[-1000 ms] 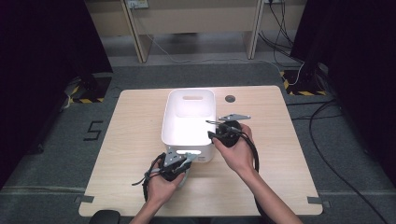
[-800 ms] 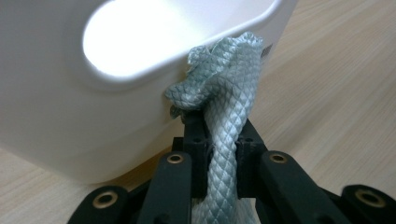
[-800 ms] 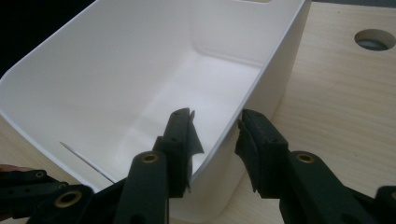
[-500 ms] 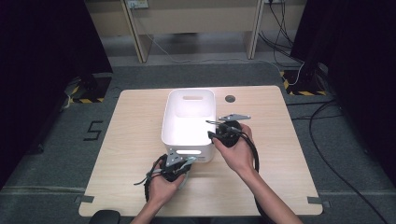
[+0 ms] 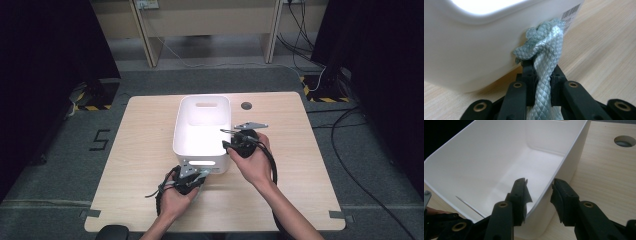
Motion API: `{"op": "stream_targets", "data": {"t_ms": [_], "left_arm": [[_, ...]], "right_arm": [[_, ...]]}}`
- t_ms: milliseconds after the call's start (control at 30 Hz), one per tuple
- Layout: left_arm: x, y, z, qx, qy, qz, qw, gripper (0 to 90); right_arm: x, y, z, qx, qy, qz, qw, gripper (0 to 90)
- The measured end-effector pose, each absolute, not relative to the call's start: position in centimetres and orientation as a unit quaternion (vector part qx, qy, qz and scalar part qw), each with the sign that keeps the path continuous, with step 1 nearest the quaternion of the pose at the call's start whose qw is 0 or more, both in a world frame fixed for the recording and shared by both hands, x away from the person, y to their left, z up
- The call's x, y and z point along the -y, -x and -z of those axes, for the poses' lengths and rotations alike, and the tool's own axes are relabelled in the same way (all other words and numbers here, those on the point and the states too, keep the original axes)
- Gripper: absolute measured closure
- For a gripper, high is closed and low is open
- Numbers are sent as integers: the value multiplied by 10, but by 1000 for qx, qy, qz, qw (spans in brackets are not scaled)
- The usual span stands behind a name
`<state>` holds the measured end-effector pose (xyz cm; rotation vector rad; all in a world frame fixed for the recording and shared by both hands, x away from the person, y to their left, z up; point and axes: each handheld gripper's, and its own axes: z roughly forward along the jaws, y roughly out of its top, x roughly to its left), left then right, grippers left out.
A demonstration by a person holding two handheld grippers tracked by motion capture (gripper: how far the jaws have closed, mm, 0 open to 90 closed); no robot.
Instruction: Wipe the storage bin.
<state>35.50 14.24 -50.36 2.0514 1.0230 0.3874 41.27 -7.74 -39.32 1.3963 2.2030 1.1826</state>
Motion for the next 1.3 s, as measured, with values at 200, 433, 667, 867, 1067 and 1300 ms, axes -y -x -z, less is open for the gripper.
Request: {"op": "stream_targets", "data": {"t_ms": [200, 433, 667, 867, 1067, 1300], "left_arm": [[-135, -357, 503, -398, -814, -149, 397, 787], [-130, -358, 503, -391, -818, -147, 395, 787], [-128, -357, 503, -388, -817, -148, 400, 787], [-126, -356, 501, -386, -813, -149, 409, 788], [-126, -355, 492, -380, -812, -152, 416, 788], [-126, -352, 483, -379, -804, -161, 430, 789]], "right_arm": [[77, -413, 393, -762, -482, -409, 139, 633], [77, -413, 393, -762, -483, -409, 139, 632], [77, -413, 393, -762, -483, -409, 139, 632], [78, -413, 393, -762, -483, -409, 138, 632], [78, -413, 393, -762, -483, -409, 138, 631], [78, -413, 393, -762, -483, -409, 138, 630]]}}
